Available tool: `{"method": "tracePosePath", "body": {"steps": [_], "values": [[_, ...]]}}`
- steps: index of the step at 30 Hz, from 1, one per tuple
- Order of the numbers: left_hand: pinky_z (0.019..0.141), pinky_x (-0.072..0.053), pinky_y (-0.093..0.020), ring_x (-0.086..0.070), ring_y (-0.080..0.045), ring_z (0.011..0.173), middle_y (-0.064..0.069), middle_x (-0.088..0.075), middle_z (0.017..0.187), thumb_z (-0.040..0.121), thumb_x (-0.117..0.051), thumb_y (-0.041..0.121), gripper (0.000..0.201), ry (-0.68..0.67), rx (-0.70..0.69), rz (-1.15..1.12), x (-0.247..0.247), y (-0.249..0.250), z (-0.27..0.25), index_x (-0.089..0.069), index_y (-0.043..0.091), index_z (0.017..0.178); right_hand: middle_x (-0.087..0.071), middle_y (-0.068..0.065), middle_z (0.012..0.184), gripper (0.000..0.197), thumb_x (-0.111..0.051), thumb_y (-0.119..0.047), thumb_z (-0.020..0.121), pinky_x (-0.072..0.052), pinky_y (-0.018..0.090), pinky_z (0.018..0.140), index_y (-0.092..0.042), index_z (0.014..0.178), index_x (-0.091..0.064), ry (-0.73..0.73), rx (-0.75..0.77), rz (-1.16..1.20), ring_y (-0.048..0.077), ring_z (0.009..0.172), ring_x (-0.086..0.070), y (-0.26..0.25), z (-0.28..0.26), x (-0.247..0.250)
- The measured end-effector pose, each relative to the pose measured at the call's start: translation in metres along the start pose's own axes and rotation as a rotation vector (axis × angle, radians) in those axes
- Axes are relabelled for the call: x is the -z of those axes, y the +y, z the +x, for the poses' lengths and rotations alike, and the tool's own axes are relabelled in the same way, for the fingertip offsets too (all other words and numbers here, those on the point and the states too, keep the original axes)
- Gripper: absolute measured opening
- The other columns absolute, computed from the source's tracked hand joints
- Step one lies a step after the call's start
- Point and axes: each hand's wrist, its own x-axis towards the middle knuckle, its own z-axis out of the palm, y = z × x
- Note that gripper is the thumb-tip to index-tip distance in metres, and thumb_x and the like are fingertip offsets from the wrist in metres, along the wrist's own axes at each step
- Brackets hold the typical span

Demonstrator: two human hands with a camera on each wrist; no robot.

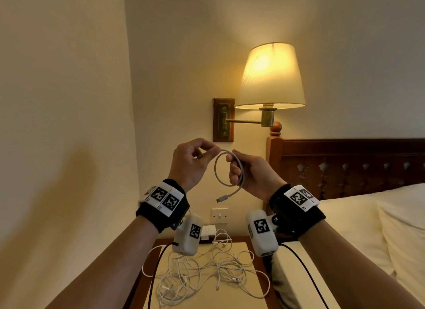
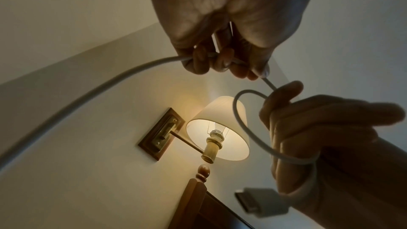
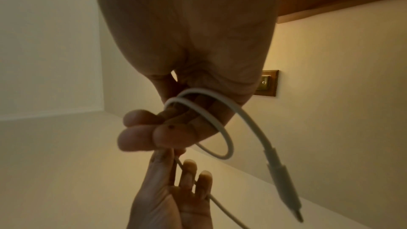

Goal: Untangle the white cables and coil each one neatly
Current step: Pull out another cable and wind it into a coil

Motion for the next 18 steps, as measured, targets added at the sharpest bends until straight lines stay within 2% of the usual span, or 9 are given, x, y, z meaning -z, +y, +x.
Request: {"method": "tracePosePath", "body": {"steps": [3, 6, 8, 10, 13, 16, 18], "values": [[0.062, -0.045, -0.024, -0.052, -0.014, 0.067, 0.002, -0.068, 0.085, 0.087, -0.07, 0.027, 0.007, 0.012, -0.026, 0.024, -0.001, -0.002, 0.003, -0.071, 0.02, 0.089, -0.047, 0.001, 0.053, 0.037, -0.031, -0.028, 0.105, -0.044, 0.023, 0.051, -0.008, 0.088, -0.057, -0.009, 0.0, 0.014, 0.014, 0.047, -0.049, 0.0, 0.001, 0.001], [0.063, -0.043, -0.023, -0.05, -0.01, 0.066, 0.004, -0.068, 0.086, 0.087, -0.07, 0.027, 0.004, 0.035, -0.004, 0.039, -0.002, -0.008, 0.003, -0.071, 0.023, 0.088, -0.045, 0.001, 0.052, 0.037, -0.031, -0.027, 0.105, -0.044, 0.023, 0.05, -0.008, 0.087, -0.057, -0.025, 0.0, 0.021, 0.013, 0.046, -0.047, 0.002, 0.002, 0.001], [0.063, -0.046, -0.026, -0.053, -0.012, 0.067, 0.005, -0.069, 0.085, 0.086, -0.069, 0.029, 0.005, 0.03, -0.004, 0.025, -0.003, -0.011, 0.0, -0.071, 0.024, 0.088, -0.041, -0.001, 0.051, 0.037, -0.031, -0.027, 0.105, -0.039, 0.021, 0.049, -0.009, 0.087, -0.057, -0.036, 0.002, 0.032, 0.011, 0.043, -0.042, 0.004, 0.003, 0.002], [0.065, -0.05, -0.029, -0.058, -0.017, 0.069, 0.006, -0.067, 0.081, 0.085, -0.065, 0.038, 0.016, -0.01, 0.012, -0.028, -0.004, -0.014, -0.002, -0.07, 0.023, 0.089, -0.035, -0.005, 0.05, 0.034, -0.032, -0.027, 0.105, -0.032, 0.021, 0.048, -0.01, 0.087, -0.055, -0.056, 0.011, 0.076, 0.008, 0.041, -0.034, 0.005, 0.003, 0.004], [0.057, -0.043, -0.02, -0.05, -0.005, 0.058, 0.008, -0.059, 0.066, 0.085, -0.058, 0.046, 0.03, -0.116, 0.098, -0.062, -0.003, -0.02, -0.007, -0.069, 0.018, 0.085, -0.03, -0.007, 0.05, 0.031, -0.034, -0.026, 0.104, -0.024, 0.02, 0.045, -0.011, 0.086, -0.054, -0.064, 0.063, 0.149, 0.006, 0.042, -0.026, 0.001, 0.006, 0.008], [0.048, -0.037, -0.021, -0.04, -0.007, 0.05, 0.001, -0.048, 0.059, 0.093, -0.056, 0.037, 0.03, -0.176, 0.205, -0.148, 0.001, -0.036, -0.016, -0.066, 0.012, 0.08, -0.029, -0.008, 0.05, 0.031, -0.033, -0.026, 0.104, -0.021, 0.02, 0.045, -0.012, 0.085, -0.054, -0.066, 0.104, 0.205, 0.006, 0.041, -0.024, -0.005, 0.006, 0.015], [0.046, -0.035, -0.022, -0.037, -0.009, 0.048, -0.002, -0.045, 0.059, 0.092, -0.057, 0.038, 0.031, -0.205, 0.256, -0.188, 0.004, -0.046, -0.024, -0.065, 0.011, 0.078, -0.029, -0.008, 0.05, 0.032, -0.032, -0.027, 0.105, -0.022, 0.02, 0.045, -0.012, 0.085, -0.054, -0.061, 0.113, 0.223, 0.006, 0.041, -0.024, -0.008, 0.005, 0.021]]}}
